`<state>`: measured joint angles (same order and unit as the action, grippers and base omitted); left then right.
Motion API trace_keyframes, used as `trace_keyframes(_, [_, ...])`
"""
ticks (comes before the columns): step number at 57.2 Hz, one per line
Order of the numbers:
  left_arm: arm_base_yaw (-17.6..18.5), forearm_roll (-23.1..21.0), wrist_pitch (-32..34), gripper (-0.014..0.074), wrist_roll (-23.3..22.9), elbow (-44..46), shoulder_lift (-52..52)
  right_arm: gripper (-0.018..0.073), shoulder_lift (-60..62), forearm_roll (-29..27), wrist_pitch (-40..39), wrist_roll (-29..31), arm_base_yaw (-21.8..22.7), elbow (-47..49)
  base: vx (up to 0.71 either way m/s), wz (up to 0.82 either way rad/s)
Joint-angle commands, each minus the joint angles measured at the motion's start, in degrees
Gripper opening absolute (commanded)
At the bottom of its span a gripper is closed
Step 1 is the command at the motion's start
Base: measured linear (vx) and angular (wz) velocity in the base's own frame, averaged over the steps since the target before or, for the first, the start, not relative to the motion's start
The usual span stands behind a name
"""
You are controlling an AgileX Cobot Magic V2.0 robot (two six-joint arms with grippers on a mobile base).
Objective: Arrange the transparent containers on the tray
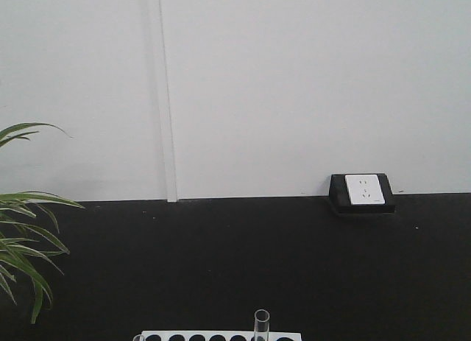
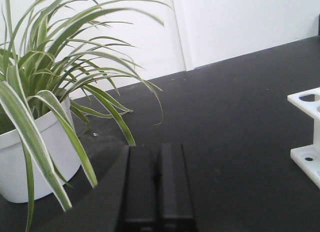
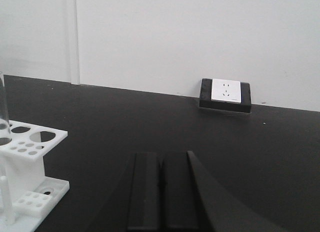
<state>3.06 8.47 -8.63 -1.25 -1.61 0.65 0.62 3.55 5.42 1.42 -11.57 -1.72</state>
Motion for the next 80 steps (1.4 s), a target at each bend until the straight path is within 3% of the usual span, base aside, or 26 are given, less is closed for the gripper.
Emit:
trace_keyframes(1, [-0.2, 0.0, 4.7, -0.0007, -0.2, -1.8, 1.3, -0.0011, 0.4, 0.0, -4.5, 0.3, 0.4, -0.5, 0.00, 0.00])
trace_keyframes(52, [-0.2, 0.0, 4.9, -0.0007, -0.2, -1.8, 1.3, -0.0011, 0.4, 0.0, -4.5, 0.3, 0.4, -0.5, 0.00, 0.00])
trace_keyframes(63, [-0.2, 0.0, 9.2, -0.0007, -0.2, -1.4, 1.3, -0.0011, 0.4, -0.2, -9.2, 0.3, 0.4, -0.5, 0.00, 0.00])
trace_keyframes(74, [-0.2, 0.0, 25.2, -0.0007, -6.5, -0.5, 1.3, -0.0011, 0.4, -2.0, -24.6, -0.4, 0.4, 0.4, 0.00, 0.00])
trace_keyframes(80, [-0.1, 0.1, 20.3, -0.0007, -12.7, 6.2, 1.2, -0.0011, 0.4, -2.0, -23.3, -0.6, 0.4, 5.4, 0.00, 0.00])
